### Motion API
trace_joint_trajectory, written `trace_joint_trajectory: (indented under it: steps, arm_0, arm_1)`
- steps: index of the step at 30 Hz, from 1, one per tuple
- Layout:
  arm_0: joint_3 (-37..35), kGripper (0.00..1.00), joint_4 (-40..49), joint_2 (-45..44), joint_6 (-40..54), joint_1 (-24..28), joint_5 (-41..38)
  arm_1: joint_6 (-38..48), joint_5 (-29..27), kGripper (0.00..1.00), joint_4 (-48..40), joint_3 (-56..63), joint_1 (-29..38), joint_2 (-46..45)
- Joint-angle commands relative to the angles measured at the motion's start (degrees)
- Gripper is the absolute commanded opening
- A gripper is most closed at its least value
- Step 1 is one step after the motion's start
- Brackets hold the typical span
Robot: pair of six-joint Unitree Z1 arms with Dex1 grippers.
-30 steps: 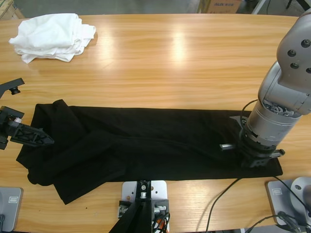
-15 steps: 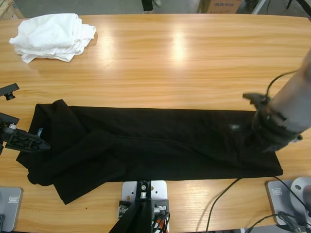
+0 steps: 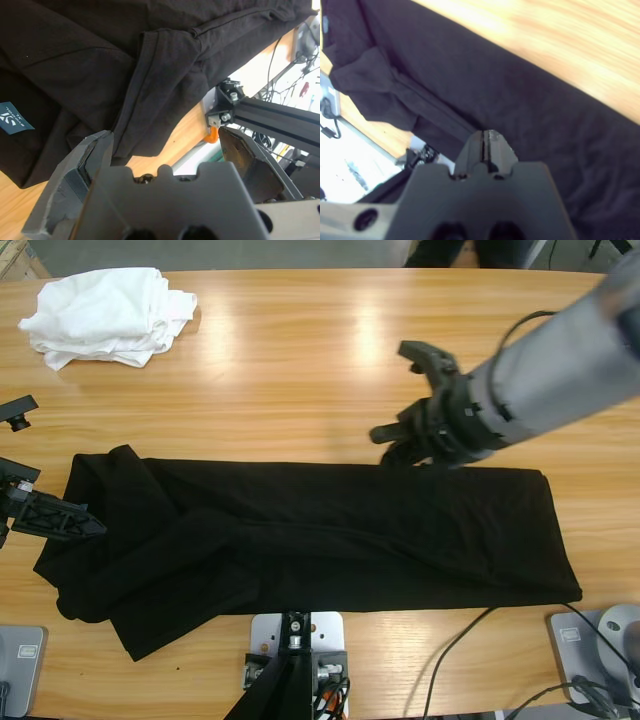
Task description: Fold clothes
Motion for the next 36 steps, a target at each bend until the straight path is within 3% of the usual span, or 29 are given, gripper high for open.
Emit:
trace_joint_trajectory:
  steps: [1, 12, 25, 36]
  arm_0:
    - [1.2, 0.826, -0.4, -1.2, -0.6, 0.1, -2.7]
    - [1.2, 0.826, -0.2, -1.9, -3.1, -0.1, -2.4]
    - [-0.2, 0.826, -0.5, -0.6, -3.7, -0.1, -2.3]
    - [0.3, 0.826, -1.7, -0.1, -3.7, -0.3, -2.4]
  arm_1:
    - [6.1, 0.9, 0.000, -7.1, 3.8, 6.1, 8.1]
    - [10.0, -1.9, 0.000, -18.2, 14.2, 9.2, 8.5]
    - [10.7, -1.9, 0.000, -24.5, 16.8, 9.3, 13.1]
    - [13.3, 6.6, 0.000, -22.6, 19.3, 12.8, 7.5]
